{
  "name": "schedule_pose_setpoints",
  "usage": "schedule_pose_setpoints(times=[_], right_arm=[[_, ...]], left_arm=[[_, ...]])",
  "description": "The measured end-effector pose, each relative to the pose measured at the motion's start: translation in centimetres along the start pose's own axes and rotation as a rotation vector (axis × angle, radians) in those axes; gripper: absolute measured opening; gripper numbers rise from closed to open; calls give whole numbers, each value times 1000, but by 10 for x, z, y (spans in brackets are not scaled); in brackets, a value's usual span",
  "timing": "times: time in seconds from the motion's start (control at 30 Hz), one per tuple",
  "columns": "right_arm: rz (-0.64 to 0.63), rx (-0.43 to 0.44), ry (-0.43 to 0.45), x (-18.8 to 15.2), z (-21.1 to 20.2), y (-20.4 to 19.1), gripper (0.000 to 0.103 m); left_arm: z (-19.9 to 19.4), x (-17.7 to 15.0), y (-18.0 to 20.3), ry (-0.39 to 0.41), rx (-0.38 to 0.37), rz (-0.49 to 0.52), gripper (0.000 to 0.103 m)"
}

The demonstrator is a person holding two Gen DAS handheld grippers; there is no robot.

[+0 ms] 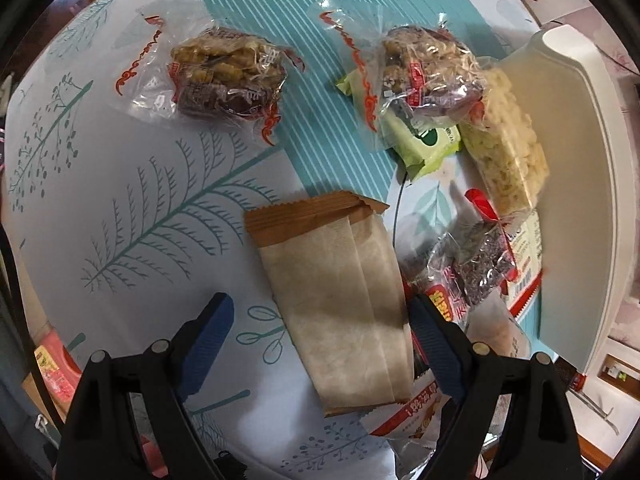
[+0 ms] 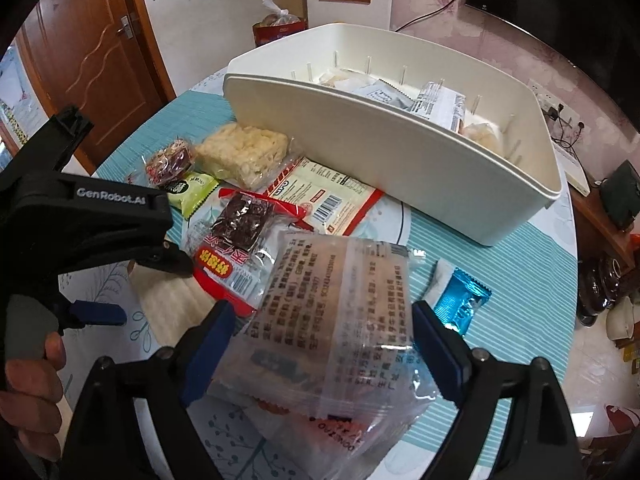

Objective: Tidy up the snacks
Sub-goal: 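Grasp brown paper bag with left tool while right tool grasps clear printed bread bag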

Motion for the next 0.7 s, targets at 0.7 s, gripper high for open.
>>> schedule_pose_setpoints(times=[0.7], right_arm=[[-51,84,8,-2,-2,7,86]], left_arm=[[-20,19,1,-11,25,-23,60]])
Point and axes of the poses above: each gripper's, at about its wrist camera, not at the fingertips, and z roughly the way its jaws point, y to its right, x to its top, the point moved 4 cm from there along z, roughly the way its jaws point, and after that the axes turned 6 degrees about y, right-handed, at the moved point
